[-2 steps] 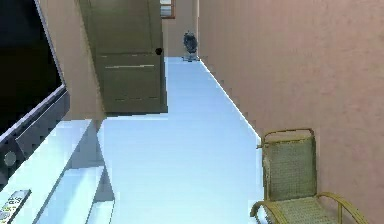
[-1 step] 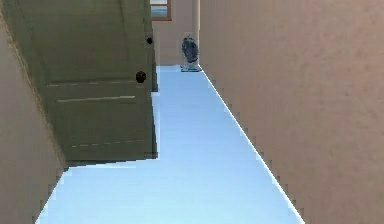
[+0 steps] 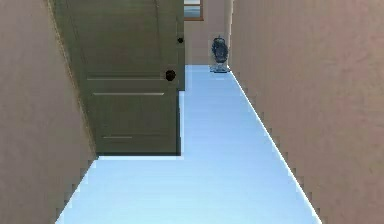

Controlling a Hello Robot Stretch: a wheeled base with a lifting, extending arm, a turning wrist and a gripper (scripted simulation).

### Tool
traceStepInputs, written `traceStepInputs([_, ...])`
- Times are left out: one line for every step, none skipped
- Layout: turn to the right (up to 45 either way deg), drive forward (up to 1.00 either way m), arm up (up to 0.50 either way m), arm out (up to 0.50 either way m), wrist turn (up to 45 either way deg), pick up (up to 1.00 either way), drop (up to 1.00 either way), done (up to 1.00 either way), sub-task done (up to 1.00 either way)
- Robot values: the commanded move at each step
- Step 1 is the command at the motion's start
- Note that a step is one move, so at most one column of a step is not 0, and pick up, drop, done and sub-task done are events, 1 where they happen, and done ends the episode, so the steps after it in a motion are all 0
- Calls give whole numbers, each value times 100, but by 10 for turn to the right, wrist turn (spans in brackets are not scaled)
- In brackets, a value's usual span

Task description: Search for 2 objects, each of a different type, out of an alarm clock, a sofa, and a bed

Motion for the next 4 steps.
traceStepInputs([0,20,0,0,0,0,0,0,0])
traceStepInputs([150,0,0,0,0,0,0,0,0])
traceStepInputs([0,100,0,0,0,0,0,0,0])
traceStepInputs([0,20,0,0,0,0,0,0,0])
